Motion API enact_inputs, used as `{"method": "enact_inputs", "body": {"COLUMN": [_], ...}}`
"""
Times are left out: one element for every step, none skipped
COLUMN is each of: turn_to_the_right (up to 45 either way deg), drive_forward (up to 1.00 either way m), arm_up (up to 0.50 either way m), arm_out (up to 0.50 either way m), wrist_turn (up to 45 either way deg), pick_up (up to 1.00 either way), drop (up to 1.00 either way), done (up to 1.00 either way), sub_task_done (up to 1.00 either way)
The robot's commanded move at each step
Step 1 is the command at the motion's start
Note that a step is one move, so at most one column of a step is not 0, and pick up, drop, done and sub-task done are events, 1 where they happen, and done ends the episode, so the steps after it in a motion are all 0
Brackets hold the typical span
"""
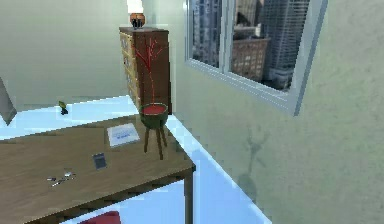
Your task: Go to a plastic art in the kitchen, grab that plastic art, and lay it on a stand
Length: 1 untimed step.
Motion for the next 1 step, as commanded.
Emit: {"method": "enact_inputs", "body": {"turn_to_the_right": [0.0], "drive_forward": [0.00], "arm_up": [0.00], "arm_out": [0.00], "wrist_turn": [0.0], "pick_up": [0.00], "drop": [0.00], "done": [1.00], "sub_task_done": [0.00]}}
